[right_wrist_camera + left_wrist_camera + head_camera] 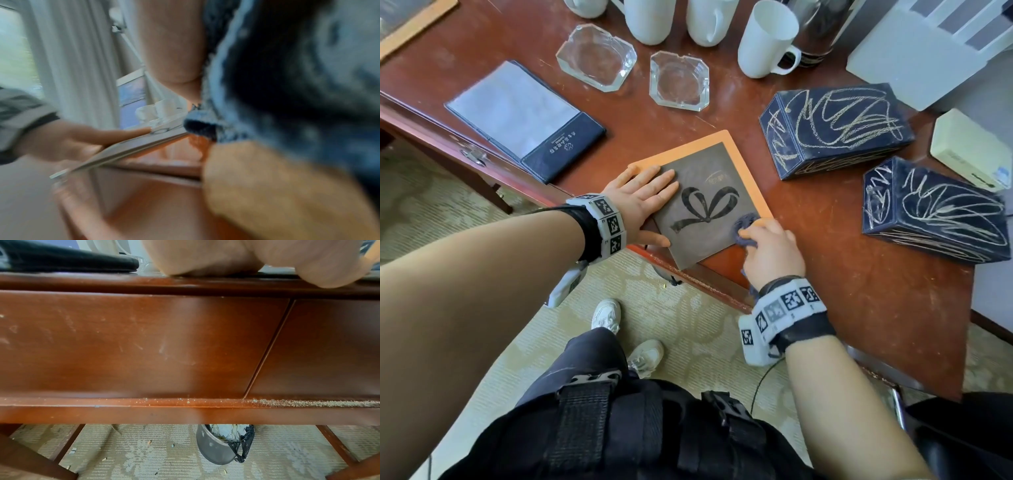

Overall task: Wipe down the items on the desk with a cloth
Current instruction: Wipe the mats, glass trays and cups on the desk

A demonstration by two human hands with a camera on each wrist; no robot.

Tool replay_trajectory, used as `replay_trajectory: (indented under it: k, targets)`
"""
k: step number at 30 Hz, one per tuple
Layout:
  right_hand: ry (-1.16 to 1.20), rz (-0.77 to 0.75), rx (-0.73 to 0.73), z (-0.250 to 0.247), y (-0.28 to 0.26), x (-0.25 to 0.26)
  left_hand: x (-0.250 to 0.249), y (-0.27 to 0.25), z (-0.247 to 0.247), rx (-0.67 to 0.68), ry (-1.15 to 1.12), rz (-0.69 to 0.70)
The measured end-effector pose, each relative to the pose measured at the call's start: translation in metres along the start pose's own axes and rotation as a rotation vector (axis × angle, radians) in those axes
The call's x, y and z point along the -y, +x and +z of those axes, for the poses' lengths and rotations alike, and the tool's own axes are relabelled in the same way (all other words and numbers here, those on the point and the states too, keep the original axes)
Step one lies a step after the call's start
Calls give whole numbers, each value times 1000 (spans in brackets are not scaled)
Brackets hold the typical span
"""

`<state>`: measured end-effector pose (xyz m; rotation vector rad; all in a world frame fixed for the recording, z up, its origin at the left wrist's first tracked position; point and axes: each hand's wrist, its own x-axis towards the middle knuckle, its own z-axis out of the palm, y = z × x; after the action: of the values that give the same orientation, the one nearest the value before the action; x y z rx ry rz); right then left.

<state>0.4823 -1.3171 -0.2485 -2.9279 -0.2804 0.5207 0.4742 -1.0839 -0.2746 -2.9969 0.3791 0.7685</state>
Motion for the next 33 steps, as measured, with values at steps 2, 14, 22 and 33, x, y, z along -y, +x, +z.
replay_trajectory:
  k: [2, 14, 22, 33]
  targets:
    - [-14, 69, 23, -4, 9, 4, -1, 0, 0, -1, -1, -2]
    - [131, -73, 88, -6, 17, 6, 1, 1, 3, -12, -13, -1]
    - [106, -43, 173, -34, 36, 17, 1, 3, 3, -141, -285, -202]
    - [-84, -217, 88, -35, 104, 35, 8, 13, 4, -62, -228, -148]
